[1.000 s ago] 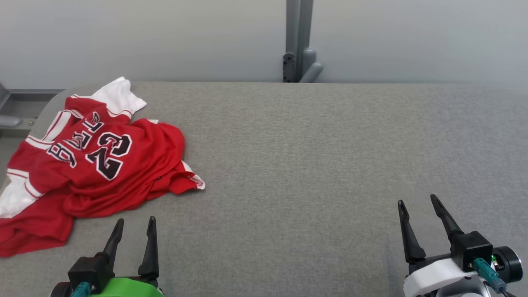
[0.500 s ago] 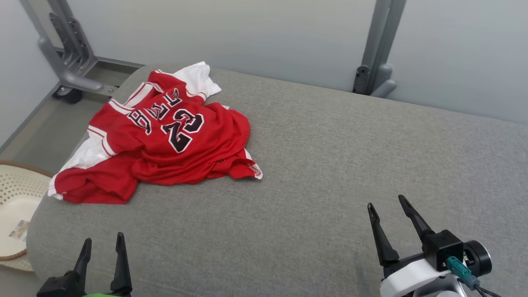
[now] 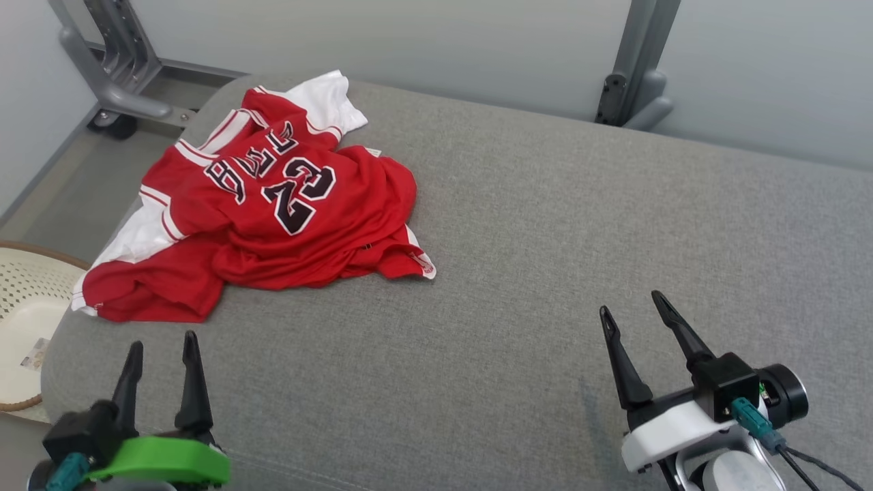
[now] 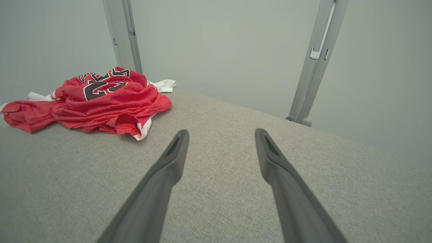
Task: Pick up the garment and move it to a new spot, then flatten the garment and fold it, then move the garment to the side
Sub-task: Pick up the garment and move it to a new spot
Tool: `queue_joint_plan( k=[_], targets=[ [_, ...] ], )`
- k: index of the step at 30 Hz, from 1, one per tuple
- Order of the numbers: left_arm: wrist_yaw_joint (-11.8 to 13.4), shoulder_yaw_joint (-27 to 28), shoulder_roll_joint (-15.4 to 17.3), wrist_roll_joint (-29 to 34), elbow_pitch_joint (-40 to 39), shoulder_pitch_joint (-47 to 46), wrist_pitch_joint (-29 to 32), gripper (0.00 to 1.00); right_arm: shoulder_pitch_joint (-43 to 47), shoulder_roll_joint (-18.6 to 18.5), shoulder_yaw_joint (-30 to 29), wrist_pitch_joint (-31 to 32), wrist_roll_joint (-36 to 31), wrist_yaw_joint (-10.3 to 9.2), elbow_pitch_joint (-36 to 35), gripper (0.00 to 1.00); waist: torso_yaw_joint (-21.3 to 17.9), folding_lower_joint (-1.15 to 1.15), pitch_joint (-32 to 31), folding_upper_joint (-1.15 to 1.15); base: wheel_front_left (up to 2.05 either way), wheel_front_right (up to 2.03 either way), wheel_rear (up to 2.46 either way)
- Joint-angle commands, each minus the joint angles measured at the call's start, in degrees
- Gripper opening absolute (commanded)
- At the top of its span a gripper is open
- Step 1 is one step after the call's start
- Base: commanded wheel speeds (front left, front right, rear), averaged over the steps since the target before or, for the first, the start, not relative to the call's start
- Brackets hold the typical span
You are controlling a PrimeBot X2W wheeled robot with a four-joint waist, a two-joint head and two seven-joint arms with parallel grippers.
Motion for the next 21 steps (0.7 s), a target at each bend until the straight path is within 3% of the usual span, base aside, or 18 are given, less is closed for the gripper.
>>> queue_joint_plan(
  k=[1, 6, 12, 21],
  targets=[
    [0.1, 0.0, 0.7, -1.2, -0.1, -2.5, 0.0, 1.0, -1.4, -0.3, -0.3, -0.2, -0.8, 0.0, -0.3, 1.0, -3.8, 0.0, 6.1, 0.28, 0.0, 0.0, 0.0],
    [0.1, -1.1, 2.4, -4.3, 2.8, -9.1, 0.0, 1.0, -4.5, -0.3, -0.5, -0.2, -2.2, 0.0, -0.8, 1.0, -5.8, 0.0, 12.1, 0.28, 0.0, 0.0, 0.0],
    [0.1, -3.8, 7.6, -11.0, 12.4, -21.6, 0.4, 1.0, -8.1, -0.6, -0.8, -0.2, -3.4, 0.0, -1.1, 1.0, -7.9, 0.0, 18.4, 0.28, 0.0, 0.0, 0.0],
    [0.1, -8.2, 13.2, -17.5, 28.6, -34.0, 5.1, 1.0, -10.1, -0.5, -0.3, -0.2, -3.1, 0.0, -0.7, 1.0, -10.2, 0.0, 20.1, 0.28, 0.0, 0.0, 0.0]
  ],
)
